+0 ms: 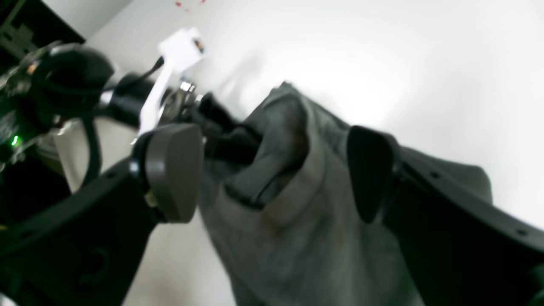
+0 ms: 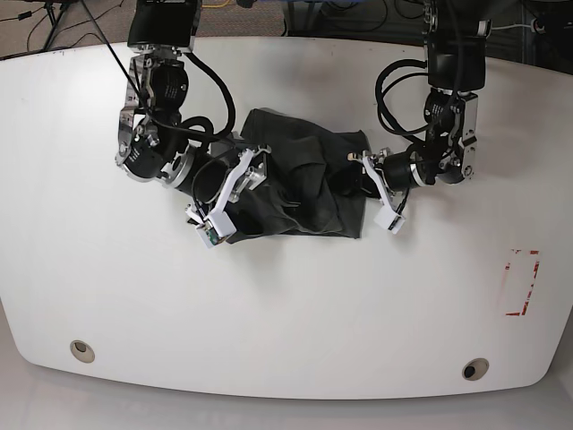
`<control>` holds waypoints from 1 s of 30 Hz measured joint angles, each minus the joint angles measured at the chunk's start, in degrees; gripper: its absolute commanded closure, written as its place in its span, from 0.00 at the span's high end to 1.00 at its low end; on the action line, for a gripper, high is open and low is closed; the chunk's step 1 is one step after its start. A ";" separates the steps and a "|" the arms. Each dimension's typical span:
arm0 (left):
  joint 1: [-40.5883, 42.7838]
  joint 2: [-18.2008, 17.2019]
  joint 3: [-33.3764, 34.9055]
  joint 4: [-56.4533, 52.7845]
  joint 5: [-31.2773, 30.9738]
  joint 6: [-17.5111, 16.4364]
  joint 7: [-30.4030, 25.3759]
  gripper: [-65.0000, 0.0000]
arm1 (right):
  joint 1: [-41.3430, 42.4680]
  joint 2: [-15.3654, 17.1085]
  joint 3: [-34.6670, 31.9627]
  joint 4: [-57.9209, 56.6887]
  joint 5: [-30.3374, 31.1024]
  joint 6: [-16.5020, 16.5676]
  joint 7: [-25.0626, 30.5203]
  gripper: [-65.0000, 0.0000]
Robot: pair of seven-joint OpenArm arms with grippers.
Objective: Layout the t-shirt on the table in an organized manner, then fold the t-shirt properly
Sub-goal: 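Release the bundle with the left gripper and press the bundle with the right gripper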
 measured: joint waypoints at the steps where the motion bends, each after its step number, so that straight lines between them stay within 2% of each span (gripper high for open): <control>1: 0.20 -0.26 0.15 0.59 -0.46 0.17 0.52 0.16 | 0.28 -0.04 0.00 -0.70 0.02 0.00 0.02 0.78; 8: 1.03 -2.58 0.22 4.17 -3.65 1.07 3.39 0.16 | 1.55 0.02 -0.92 -4.20 -0.20 -0.04 1.09 0.78; 17: 1.05 -7.10 0.24 11.28 -12.55 0.98 4.70 0.16 | 6.03 1.73 -13.46 -9.53 -0.70 -0.20 7.54 0.78; 22: 2.25 -11.19 0.24 14.84 -17.11 0.92 4.74 0.16 | 8.35 0.85 -18.99 -12.76 -7.58 0.35 10.58 0.78; 30: 4.81 -19.04 -1.27 18.51 -20.48 0.81 4.92 0.16 | 11.21 -1.44 -18.75 -19.91 -18.34 0.00 14.16 0.78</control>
